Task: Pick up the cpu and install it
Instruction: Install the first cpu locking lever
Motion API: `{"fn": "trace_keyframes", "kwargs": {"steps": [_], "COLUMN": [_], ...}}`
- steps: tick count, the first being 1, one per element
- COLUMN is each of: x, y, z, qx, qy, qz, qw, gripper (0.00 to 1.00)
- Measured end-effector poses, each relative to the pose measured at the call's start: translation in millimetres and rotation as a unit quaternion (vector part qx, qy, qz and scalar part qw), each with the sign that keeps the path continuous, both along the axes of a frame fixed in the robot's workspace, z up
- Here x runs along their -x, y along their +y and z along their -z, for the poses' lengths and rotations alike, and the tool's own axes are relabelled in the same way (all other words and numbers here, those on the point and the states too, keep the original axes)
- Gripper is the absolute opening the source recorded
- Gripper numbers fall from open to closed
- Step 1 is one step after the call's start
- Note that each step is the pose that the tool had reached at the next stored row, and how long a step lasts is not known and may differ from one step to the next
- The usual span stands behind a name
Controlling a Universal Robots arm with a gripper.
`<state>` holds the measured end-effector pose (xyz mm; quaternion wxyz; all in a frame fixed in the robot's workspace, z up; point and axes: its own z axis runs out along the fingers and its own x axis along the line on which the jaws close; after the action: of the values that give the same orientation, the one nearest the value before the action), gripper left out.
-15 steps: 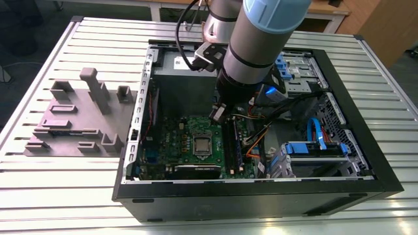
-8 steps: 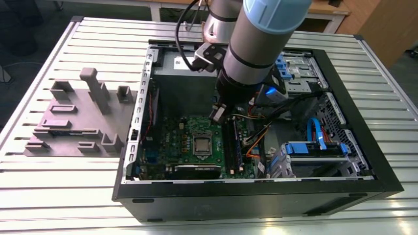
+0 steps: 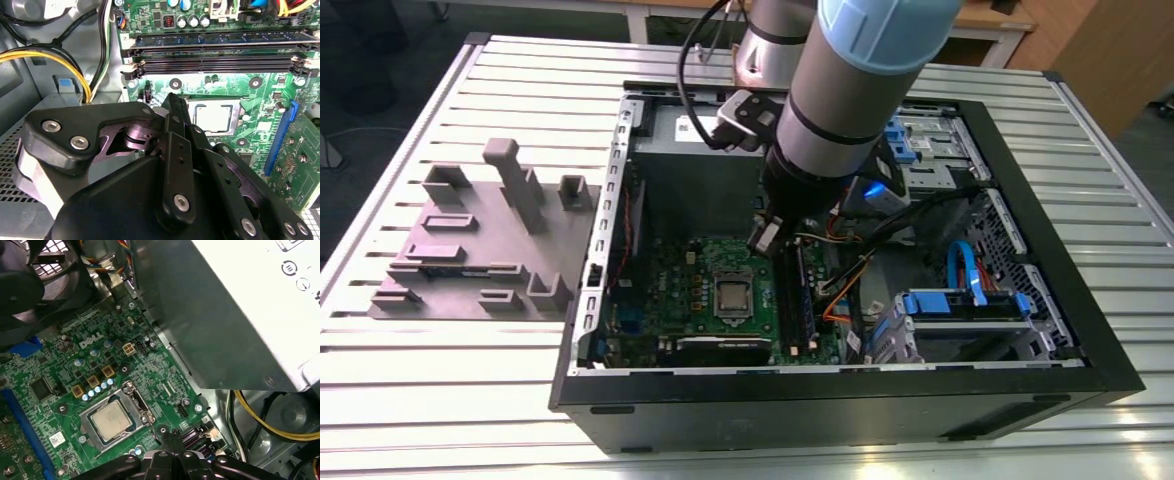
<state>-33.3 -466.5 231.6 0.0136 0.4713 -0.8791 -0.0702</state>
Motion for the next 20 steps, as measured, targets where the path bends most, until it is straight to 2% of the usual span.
{"fn": "trace_keyframes", "kwargs": {"steps": [10,15,20], "x": [3.3,7.2,9.5], "y": [-1.0,-2.0,-4.5], "z": [-2.7,-2.6,-2.6], "qx": [0.0000,0.0000,0.0000], "qy": [-0.0001,-0.0011,-0.0025], "qz": [-0.012,-0.026,-0.031], "qw": [0.99992,0.99966,0.99952], "gripper": [0.10,0.10,0.10]}}
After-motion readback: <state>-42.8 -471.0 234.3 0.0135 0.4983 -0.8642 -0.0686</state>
